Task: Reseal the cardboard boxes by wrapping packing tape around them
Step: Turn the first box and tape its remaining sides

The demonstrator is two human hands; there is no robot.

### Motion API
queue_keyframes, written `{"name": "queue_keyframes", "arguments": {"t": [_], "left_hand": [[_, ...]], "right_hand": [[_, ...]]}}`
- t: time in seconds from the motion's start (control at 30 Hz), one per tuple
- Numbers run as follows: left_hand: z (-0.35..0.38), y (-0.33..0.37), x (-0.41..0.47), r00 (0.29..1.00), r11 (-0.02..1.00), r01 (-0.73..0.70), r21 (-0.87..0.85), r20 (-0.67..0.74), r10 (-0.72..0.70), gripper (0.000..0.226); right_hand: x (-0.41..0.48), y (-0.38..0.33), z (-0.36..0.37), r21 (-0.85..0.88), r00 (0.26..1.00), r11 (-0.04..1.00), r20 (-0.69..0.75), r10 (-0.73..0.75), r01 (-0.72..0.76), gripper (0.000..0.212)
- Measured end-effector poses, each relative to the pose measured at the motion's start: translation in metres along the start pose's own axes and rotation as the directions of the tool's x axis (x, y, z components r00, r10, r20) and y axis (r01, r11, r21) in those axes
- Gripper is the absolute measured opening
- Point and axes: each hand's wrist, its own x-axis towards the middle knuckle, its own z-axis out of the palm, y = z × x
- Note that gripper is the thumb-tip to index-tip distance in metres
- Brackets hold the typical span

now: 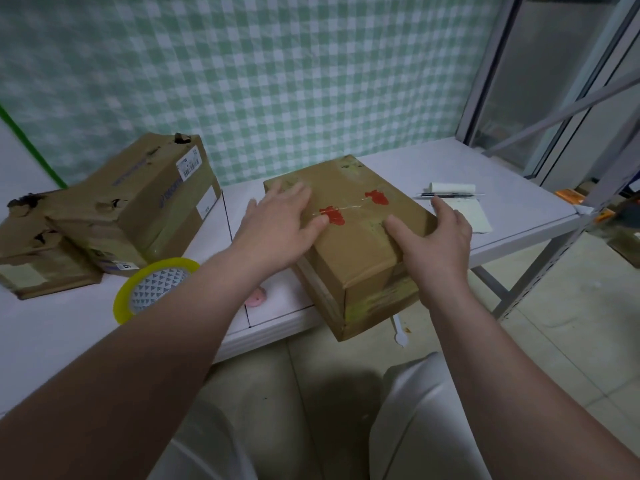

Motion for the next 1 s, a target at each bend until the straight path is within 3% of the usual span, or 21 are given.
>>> {"name": "queue_keyframes", "arguments": {"t": [0.07,0.2,0.27,0.37,0.43,0.53,0.67,0.73,0.83,0.9,1.0], "left_hand": [[0.003,-0.008,0.01,0.997,0.998,0.021,0.065,0.07,-0.025,0.084],[0.004,-0.014,0.015,0.998,0.996,-0.002,0.089,0.06,-0.003,0.081],[0.005,-0.013,0.013,0.998,0.997,0.017,0.073,0.057,-0.021,0.081],[0.011,-0.009,0.008,0.995,0.996,0.093,0.006,0.022,-0.093,0.083],[0.014,-0.006,0.006,0.987,0.979,0.16,-0.127,0.009,-0.16,0.084],[0.016,-0.002,0.004,0.978,0.929,0.193,-0.316,-0.01,-0.206,0.069],[0.012,0.002,0.003,0.961,0.877,0.204,-0.435,-0.081,-0.264,0.066],[0.011,0.001,0.001,0.95,0.791,0.227,-0.568,-0.051,-0.309,0.065],[0.013,0.004,-0.005,0.928,0.481,0.293,-0.827,0.124,-0.352,0.054],[0.017,0.004,-0.011,0.894,0.289,0.368,-0.884,0.251,-0.371,0.058],[0.028,-0.005,-0.015,0.859,0.182,0.425,-0.887,0.331,-0.39,0.073]], "right_hand": [[0.002,0.001,-0.001,0.019,1.0,1.0,0.008,-0.011,0.01,0.079],[0.006,0.004,0.0,0.077,1.0,0.997,0.007,0.026,-0.027,0.091],[0.006,0.009,0.0,0.207,0.988,0.966,0.025,0.153,-0.155,0.098],[0.003,0.015,-0.002,0.467,0.898,0.769,0.176,0.403,-0.436,0.093],[0.001,0.014,-0.005,0.481,0.852,0.703,0.299,0.429,-0.523,0.081],[0.0,0.01,-0.009,0.451,0.871,0.751,0.34,0.355,-0.482,0.06],[-0.005,-0.003,-0.007,0.438,0.95,0.851,0.238,0.2,-0.289,0.041],[-0.008,-0.011,-0.006,0.442,0.981,0.881,0.159,0.111,-0.171,0.042],[-0.013,-0.019,-0.007,0.409,0.996,0.91,0.036,-0.083,0.061,0.032],[-0.013,-0.017,-0.004,0.343,0.983,0.924,0.012,-0.185,0.17,0.013],[-0.014,-0.011,0.001,0.328,0.98,0.925,-0.017,-0.199,0.193,0.021]]}}
